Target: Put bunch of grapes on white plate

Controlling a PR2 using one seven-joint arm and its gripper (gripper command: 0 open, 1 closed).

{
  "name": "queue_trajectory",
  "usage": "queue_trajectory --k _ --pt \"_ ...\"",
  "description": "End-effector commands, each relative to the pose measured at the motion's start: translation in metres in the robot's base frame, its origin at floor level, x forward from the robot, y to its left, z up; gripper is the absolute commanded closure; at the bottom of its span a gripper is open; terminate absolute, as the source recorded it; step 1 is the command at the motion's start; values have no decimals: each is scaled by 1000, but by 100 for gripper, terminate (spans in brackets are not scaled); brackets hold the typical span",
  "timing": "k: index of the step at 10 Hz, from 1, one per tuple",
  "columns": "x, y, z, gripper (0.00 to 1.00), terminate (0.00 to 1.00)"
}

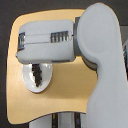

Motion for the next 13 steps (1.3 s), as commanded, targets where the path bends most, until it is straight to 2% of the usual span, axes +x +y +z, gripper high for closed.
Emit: queue_trajectory --k 1,4,7,9,13 --pt "57 -34 79 0 0" --pt "70 -50 109 0 0" --pt "76 -75 115 0 0" --pt "77 -111 113 0 0" --pt "67 -223 102 0 0"
